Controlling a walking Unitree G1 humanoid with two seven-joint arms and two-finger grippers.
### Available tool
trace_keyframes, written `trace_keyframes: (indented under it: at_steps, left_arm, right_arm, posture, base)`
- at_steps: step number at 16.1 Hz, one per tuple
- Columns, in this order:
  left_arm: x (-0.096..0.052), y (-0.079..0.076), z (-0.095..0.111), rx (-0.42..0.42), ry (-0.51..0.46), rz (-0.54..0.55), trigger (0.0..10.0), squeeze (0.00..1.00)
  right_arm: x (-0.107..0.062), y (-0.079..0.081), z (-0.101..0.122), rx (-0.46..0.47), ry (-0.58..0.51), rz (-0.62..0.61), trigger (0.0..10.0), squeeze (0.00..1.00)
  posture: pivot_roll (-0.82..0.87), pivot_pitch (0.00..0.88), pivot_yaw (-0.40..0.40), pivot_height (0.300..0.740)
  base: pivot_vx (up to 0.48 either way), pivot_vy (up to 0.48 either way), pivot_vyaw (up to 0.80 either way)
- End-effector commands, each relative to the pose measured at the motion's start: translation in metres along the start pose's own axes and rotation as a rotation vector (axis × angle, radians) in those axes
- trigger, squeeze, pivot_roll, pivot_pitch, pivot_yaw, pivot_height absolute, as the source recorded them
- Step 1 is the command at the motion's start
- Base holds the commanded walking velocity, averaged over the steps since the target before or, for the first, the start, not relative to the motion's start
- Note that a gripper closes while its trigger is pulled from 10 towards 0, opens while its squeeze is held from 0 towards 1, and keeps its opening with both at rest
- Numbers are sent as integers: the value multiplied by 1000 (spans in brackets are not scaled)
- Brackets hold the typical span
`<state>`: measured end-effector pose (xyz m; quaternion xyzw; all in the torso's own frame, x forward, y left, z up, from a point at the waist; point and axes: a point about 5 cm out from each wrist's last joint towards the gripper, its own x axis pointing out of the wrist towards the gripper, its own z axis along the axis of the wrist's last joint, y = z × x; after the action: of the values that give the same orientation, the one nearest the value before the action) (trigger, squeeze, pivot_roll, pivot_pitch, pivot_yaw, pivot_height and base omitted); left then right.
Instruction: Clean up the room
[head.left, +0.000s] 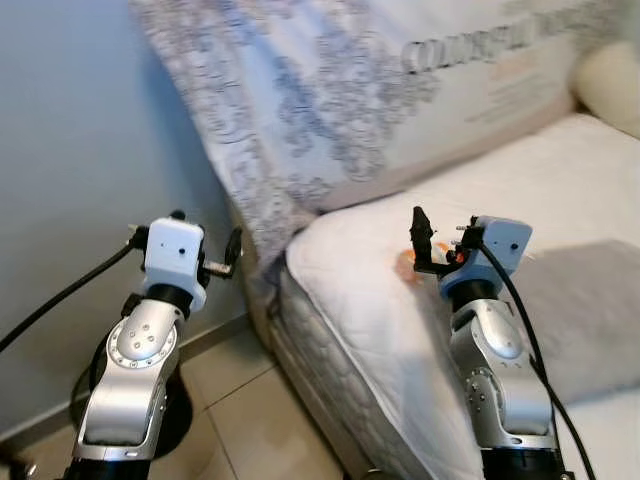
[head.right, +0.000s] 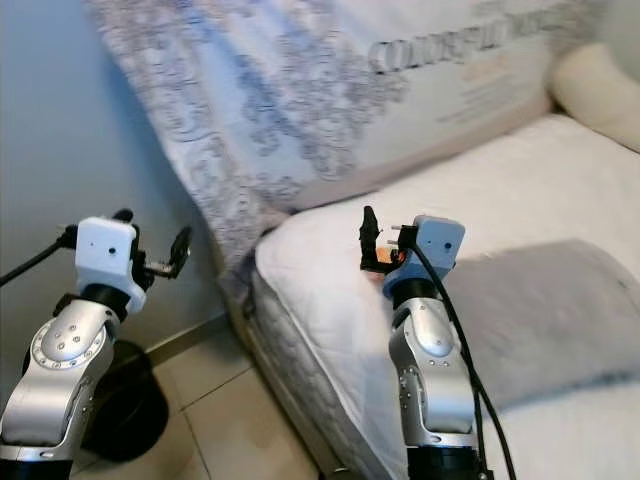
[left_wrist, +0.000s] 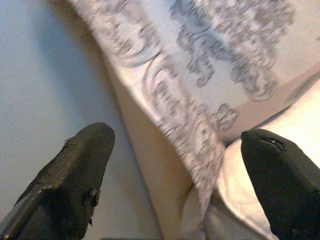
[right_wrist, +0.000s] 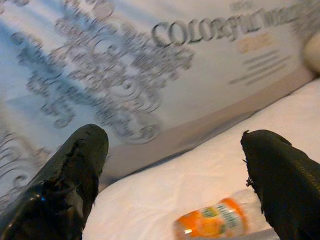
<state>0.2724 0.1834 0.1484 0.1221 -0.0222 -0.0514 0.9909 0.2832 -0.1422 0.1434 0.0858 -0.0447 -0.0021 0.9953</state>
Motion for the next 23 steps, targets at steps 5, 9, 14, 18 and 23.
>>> trace_keyframes:
  at_steps: [5, 9, 14, 18, 23]
  left_arm:
    - [-6, -6, -5, -13, 9, -4, 10000, 0]
    - [-7, -7, -5, -20, 11, 2, 10000, 0]
    - [-10, -4, -12, -20, 29, 42, 10000, 0]
    - [-10, -3, -7, 5, 5, 44, 10000, 0]
    - [-9, -3, -5, 16, 3, 33, 10000, 0]
  right_arm:
    - [-3, -14, 7, -42, -31, -68, 10000, 0]
    - [-4, -14, 6, -34, -25, -62, 10000, 0]
    - [-12, -15, -9, -36, 81, -46, 10000, 0]
    - [-12, -14, -5, -32, 63, -49, 10000, 0]
    - [-13, -17, -6, -13, 67, -86, 10000, 0]
  posture:
    - [63, 0, -22, 740]
    - [63, 0, -22, 740]
    - [61, 0, -34, 740]
    - [65, 0, -43, 740]
    - [66, 0, -39, 740]
  base:
    - [0, 0, -800]
    - [0, 0, -800]
    - [0, 0, -800]
    - [0, 0, -800]
    - [0, 0, -800]
